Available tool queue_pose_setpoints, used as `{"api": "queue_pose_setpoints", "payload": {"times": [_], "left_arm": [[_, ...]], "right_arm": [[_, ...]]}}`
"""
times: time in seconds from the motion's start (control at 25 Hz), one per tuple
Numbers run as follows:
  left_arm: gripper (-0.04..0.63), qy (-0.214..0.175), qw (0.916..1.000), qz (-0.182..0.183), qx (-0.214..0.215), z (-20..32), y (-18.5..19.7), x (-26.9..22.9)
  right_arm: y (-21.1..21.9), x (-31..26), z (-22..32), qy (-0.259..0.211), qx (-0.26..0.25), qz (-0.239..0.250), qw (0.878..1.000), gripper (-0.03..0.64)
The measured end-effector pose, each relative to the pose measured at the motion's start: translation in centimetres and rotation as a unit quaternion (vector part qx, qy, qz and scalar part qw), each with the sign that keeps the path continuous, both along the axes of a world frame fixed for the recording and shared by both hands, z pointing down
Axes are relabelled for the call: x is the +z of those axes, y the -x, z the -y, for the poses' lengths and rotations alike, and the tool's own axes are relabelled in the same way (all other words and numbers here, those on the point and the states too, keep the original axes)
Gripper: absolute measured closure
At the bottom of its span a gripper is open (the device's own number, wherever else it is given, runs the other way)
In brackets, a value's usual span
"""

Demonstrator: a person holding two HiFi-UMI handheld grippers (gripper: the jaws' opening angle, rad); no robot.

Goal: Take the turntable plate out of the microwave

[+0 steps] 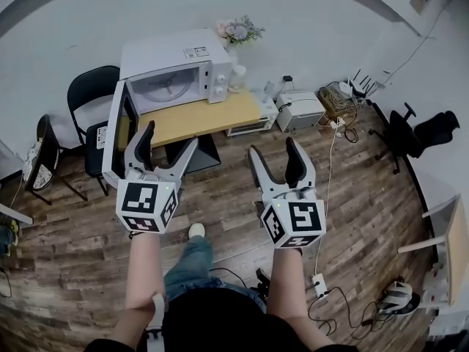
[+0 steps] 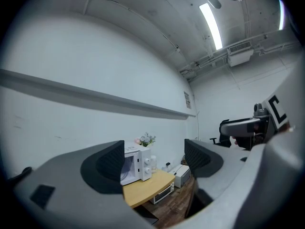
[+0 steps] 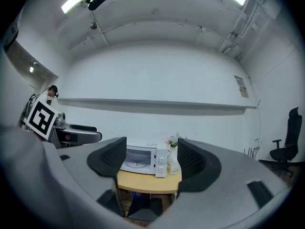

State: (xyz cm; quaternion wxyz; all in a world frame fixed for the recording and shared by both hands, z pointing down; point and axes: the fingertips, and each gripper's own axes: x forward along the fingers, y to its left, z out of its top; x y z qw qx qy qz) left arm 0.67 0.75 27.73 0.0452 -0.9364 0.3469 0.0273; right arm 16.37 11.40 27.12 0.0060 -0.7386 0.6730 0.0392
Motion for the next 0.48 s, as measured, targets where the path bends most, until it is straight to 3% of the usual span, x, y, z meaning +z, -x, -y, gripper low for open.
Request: {"api": "queue_pose_setpoints", "payload": {"times": [0.48], "left_arm": [[0.198, 0.022, 0.9985, -0.019, -0.047, 16.9, -0.6, -0.2]], "right_arm": [[-2.3, -1.0, 17.5, 0.011, -0.028, 0.013, 0.999, 0.273]]}}
